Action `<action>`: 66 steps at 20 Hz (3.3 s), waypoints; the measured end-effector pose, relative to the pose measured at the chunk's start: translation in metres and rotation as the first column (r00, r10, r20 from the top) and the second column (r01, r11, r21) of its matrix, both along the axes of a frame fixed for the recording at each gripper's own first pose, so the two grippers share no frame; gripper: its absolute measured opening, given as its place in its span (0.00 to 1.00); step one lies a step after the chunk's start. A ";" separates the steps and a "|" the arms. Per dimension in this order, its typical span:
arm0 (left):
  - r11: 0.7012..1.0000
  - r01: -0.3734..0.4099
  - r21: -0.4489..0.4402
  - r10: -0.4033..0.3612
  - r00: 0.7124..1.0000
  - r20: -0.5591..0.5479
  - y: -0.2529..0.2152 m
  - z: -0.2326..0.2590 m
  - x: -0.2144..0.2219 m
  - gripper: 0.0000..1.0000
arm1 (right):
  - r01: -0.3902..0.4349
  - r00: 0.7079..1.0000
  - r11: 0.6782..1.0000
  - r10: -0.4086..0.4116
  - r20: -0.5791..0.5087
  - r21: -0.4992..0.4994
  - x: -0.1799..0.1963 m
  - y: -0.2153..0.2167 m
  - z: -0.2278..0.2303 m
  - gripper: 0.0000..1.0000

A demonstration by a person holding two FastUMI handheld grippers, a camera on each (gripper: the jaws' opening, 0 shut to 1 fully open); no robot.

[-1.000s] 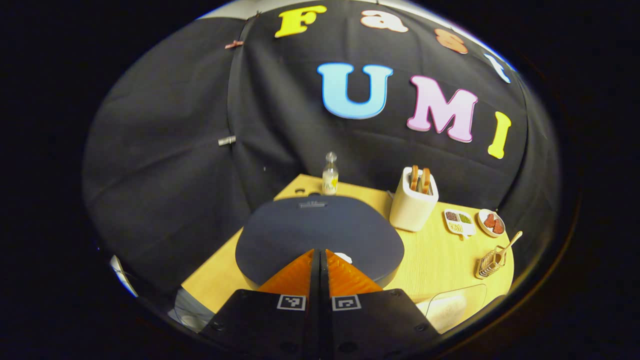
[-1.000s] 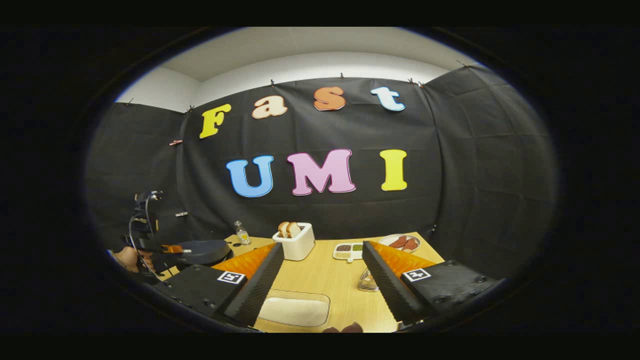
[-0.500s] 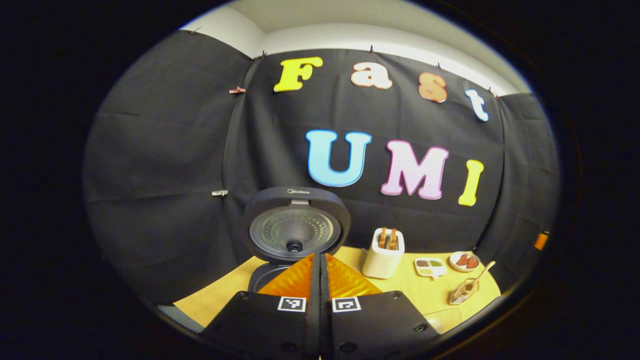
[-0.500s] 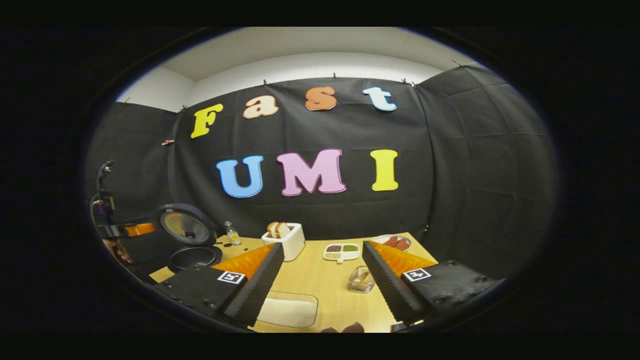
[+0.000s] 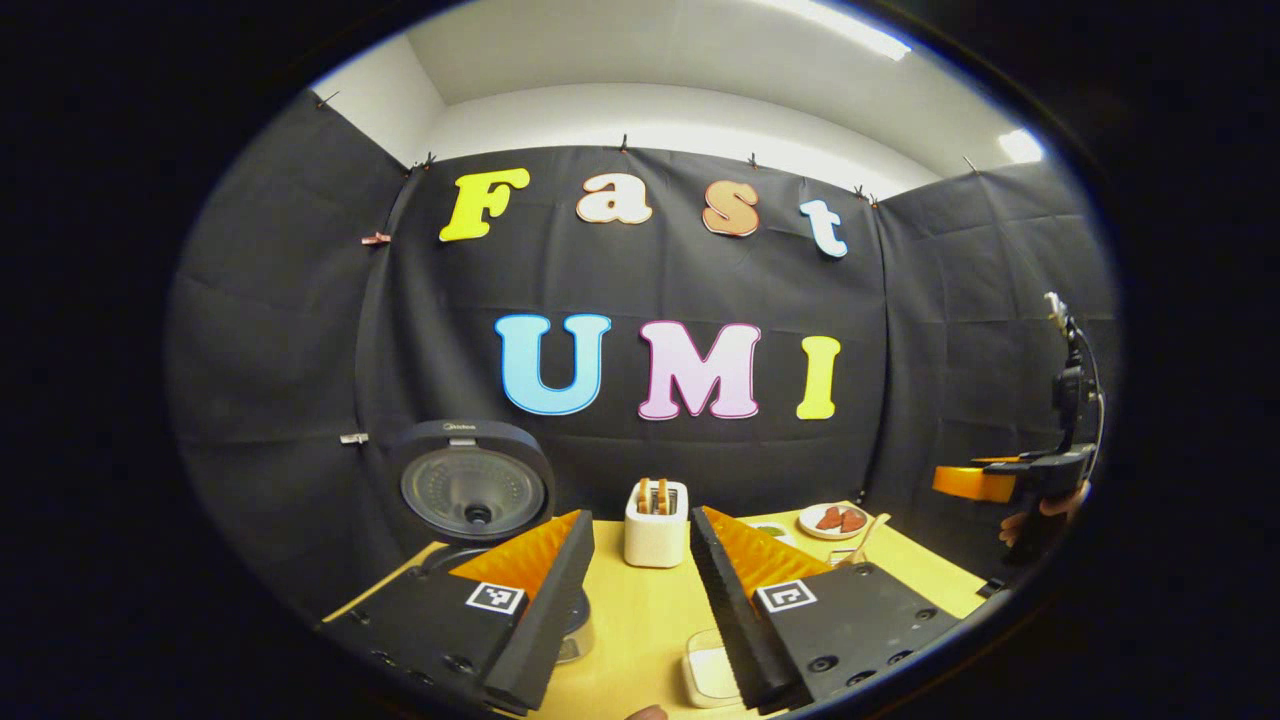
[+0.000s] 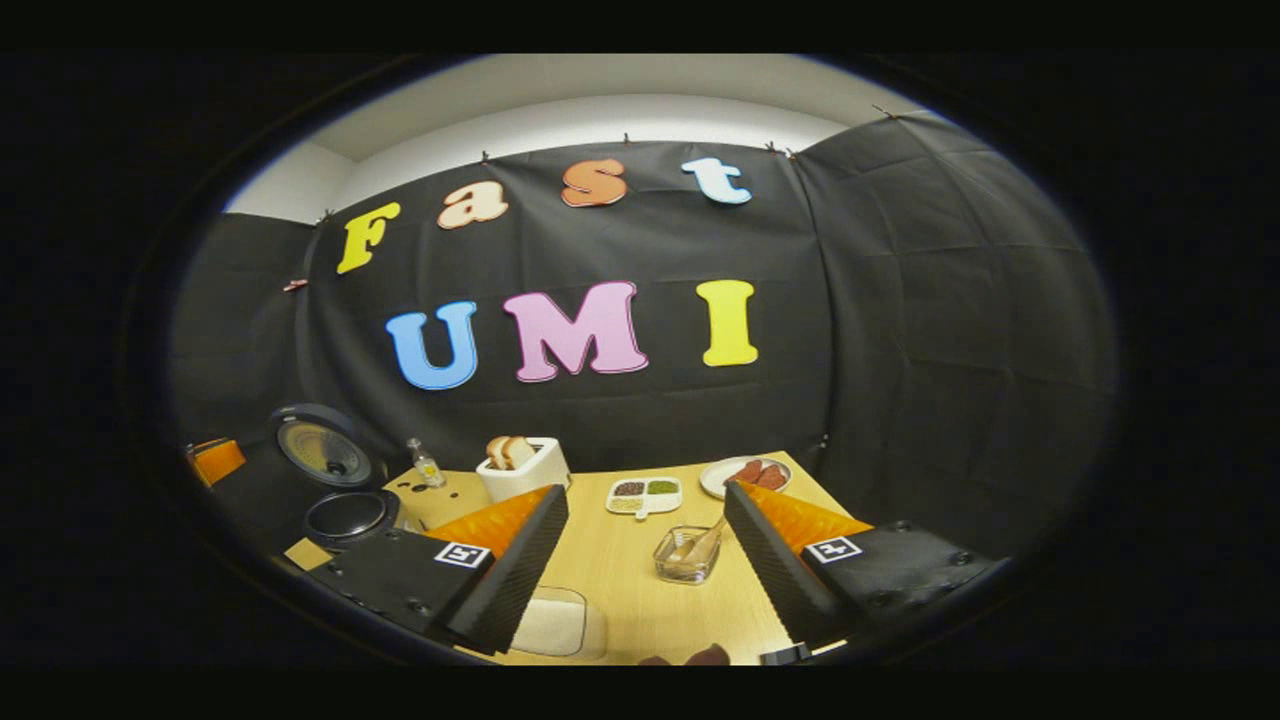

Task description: Close the left gripper, press the button to open the rice cooker; take a wooden spoon from the chopstick holder with the right hand, scoop a spoonful of rice and pour it into the rice cooker, then put the wooden spoon back into the chopstick holder.

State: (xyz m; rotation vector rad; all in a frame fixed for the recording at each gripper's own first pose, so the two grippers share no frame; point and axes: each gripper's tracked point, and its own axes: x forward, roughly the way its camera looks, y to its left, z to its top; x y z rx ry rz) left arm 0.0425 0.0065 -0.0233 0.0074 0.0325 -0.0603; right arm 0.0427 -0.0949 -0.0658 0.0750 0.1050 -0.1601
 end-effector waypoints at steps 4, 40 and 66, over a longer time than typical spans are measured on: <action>0.997 -0.035 -0.066 0.037 0.999 0.034 0.003 0.005 -0.003 0.77 | 0.073 0.996 0.995 -0.070 -0.048 0.074 0.026 -0.043 -0.032 0.98; 0.989 -0.148 -0.020 0.145 0.982 -0.125 0.008 -0.032 -0.021 0.83 | 0.124 0.975 0.914 -0.039 -0.220 0.387 0.187 -0.096 -0.135 0.10; 0.968 -0.186 -0.167 0.171 0.980 -0.100 0.078 -0.037 -0.075 0.82 | -0.414 0.801 0.909 0.339 -0.493 -0.048 0.061 0.175 -0.236 0.10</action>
